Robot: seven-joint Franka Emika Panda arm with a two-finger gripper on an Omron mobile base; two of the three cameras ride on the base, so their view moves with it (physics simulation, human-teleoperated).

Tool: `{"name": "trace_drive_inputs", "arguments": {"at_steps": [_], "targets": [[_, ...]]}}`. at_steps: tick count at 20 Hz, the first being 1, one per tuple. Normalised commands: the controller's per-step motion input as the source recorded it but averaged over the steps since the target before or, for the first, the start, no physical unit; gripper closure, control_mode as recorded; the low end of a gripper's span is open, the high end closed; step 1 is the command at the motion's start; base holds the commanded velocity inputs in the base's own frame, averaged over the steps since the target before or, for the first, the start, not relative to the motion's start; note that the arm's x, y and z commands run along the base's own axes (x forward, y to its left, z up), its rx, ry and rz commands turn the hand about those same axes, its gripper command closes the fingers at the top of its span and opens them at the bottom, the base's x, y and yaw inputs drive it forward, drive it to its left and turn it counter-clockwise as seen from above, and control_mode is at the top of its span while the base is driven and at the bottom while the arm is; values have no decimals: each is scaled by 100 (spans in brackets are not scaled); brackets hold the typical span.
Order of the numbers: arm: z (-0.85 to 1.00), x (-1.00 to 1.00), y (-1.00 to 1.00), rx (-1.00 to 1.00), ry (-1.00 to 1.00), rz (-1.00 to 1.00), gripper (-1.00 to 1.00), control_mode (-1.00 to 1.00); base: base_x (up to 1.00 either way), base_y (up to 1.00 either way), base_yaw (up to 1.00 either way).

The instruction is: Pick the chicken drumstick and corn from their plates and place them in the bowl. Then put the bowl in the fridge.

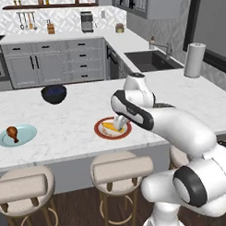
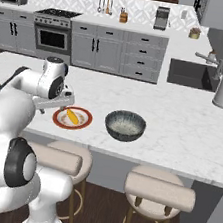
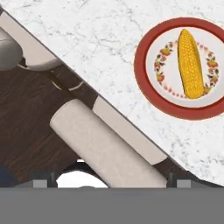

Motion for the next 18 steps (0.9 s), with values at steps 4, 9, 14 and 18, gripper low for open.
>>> {"name": "trace_drive_inputs", "arguments": {"at_steps": [4, 9, 14, 18], "targets": [[-38, 59, 0, -6, 0, 4, -100, -100, 0, 0, 0], [-55, 14, 0, -8, -9, 0, -100, -100, 0, 0, 0], [-41, 30, -7, -1, -4, 1, -100, -100, 0, 0, 0], [-21, 51, -2, 0, 0, 0, -100, -100, 0, 0, 0]]}}
